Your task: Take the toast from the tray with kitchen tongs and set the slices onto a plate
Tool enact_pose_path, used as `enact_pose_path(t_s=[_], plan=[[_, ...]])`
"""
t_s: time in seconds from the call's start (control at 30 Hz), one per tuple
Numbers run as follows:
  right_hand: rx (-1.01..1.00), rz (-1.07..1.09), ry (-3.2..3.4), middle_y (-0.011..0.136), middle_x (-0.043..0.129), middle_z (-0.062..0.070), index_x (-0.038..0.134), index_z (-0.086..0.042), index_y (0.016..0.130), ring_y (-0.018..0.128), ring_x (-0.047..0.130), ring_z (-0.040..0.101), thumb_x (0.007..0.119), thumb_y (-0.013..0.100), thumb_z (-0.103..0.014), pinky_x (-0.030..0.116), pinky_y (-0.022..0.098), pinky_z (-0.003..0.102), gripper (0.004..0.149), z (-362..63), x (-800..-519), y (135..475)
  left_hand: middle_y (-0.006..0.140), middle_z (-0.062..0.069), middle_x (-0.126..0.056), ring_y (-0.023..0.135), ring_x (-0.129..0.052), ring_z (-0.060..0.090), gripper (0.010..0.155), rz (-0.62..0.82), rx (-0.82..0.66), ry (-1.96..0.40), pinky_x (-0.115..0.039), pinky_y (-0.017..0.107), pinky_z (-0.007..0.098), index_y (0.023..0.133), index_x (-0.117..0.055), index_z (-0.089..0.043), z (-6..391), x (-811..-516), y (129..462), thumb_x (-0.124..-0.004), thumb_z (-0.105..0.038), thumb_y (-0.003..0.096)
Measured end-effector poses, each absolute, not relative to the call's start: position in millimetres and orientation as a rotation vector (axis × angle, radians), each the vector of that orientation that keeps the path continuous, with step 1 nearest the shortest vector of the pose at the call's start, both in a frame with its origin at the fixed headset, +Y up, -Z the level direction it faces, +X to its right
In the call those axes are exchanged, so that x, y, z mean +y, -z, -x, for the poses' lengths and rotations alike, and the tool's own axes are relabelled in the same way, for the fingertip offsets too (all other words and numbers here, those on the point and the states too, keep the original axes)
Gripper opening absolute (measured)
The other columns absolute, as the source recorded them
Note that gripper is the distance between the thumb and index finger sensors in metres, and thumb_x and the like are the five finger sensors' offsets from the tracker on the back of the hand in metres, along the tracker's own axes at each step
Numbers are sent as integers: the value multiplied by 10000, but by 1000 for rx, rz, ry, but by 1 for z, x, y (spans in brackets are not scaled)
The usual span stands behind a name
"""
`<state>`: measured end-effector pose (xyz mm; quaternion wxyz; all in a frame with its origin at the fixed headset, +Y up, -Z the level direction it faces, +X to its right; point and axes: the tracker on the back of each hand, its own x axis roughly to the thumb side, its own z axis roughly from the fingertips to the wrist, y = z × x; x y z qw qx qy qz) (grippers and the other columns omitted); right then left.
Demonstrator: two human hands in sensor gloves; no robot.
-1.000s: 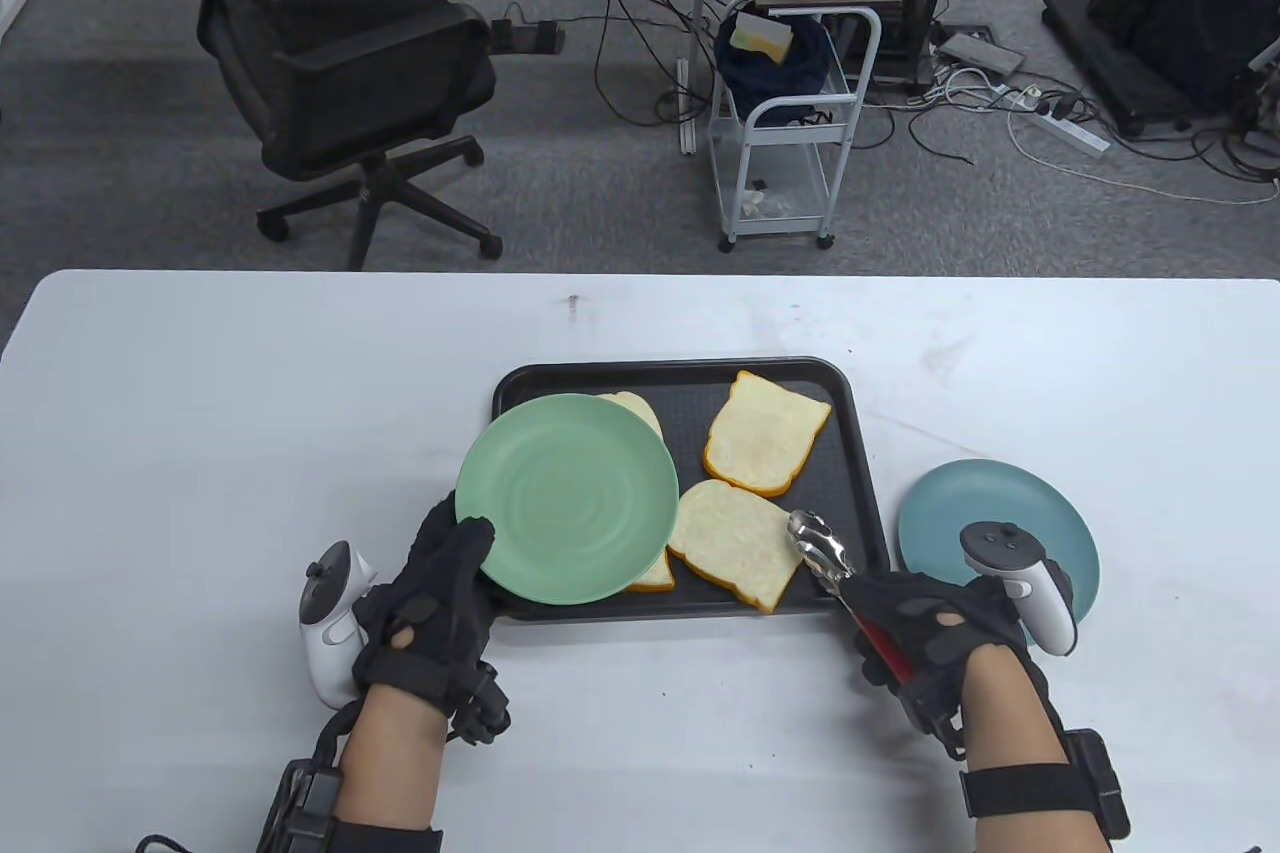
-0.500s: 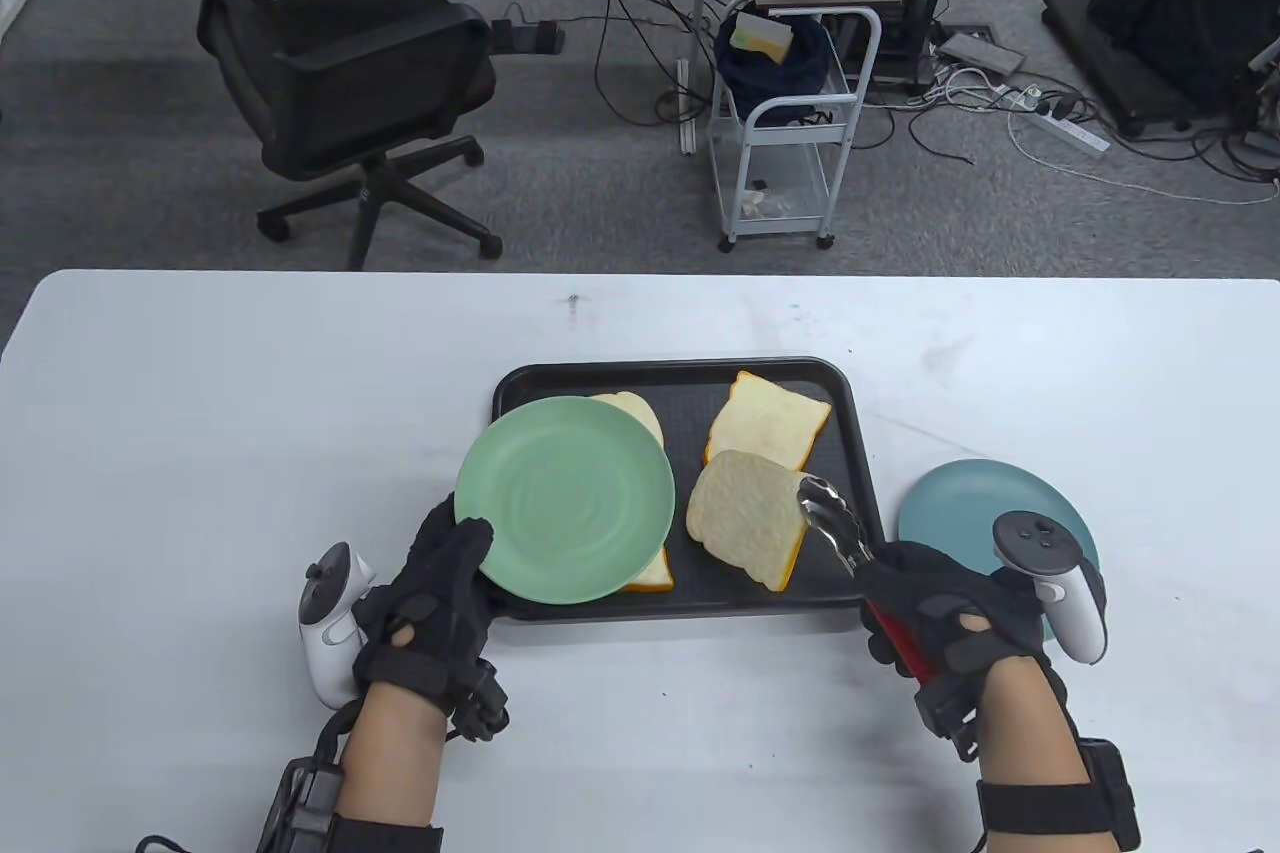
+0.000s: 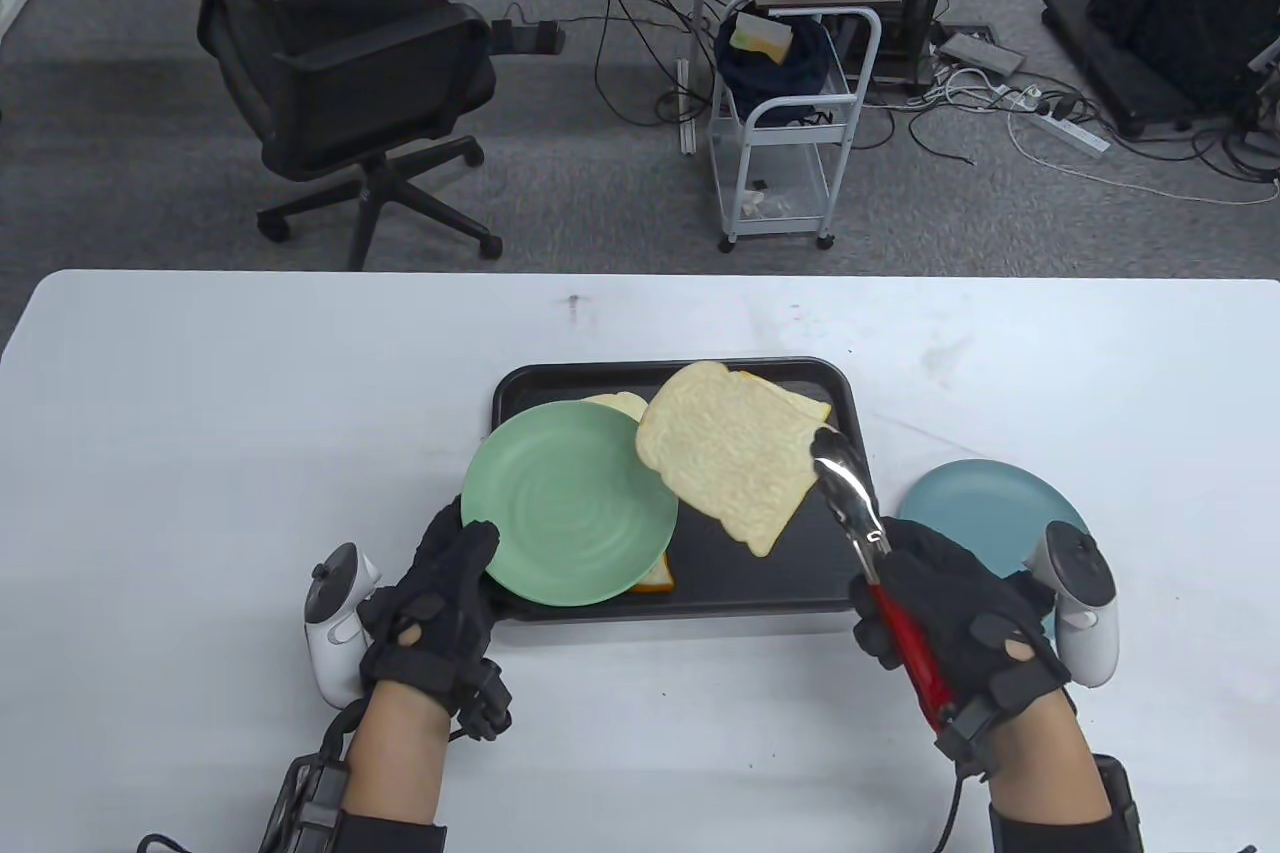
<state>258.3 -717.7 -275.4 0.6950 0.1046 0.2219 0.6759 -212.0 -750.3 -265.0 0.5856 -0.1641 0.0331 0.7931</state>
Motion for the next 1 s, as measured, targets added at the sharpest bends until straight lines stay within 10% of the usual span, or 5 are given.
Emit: enact_pose_path(t_s=[0.5, 1.0], plan=[[479, -243, -1897, 838, 882, 185, 592, -199, 1045, 501, 1021, 356, 801, 493, -564, 890, 352, 486, 694, -209, -724, 273, 953, 71, -864, 496, -1109, 250, 603, 491, 91, -1766, -881, 489, 439, 1039, -482, -315, 195, -763, 267, -746, -465, 518], [448, 153, -1774, 942, 747, 287, 459, -75, 1087, 573, 965, 434, 764, 468, -644, 856, 370, 544, 894, -262, -755, 283, 968, 57, -856, 521, -1103, 250, 599, 447, 86, -1845, -873, 506, 439, 1043, -476, -331, 209, -760, 269, -744, -467, 524]])
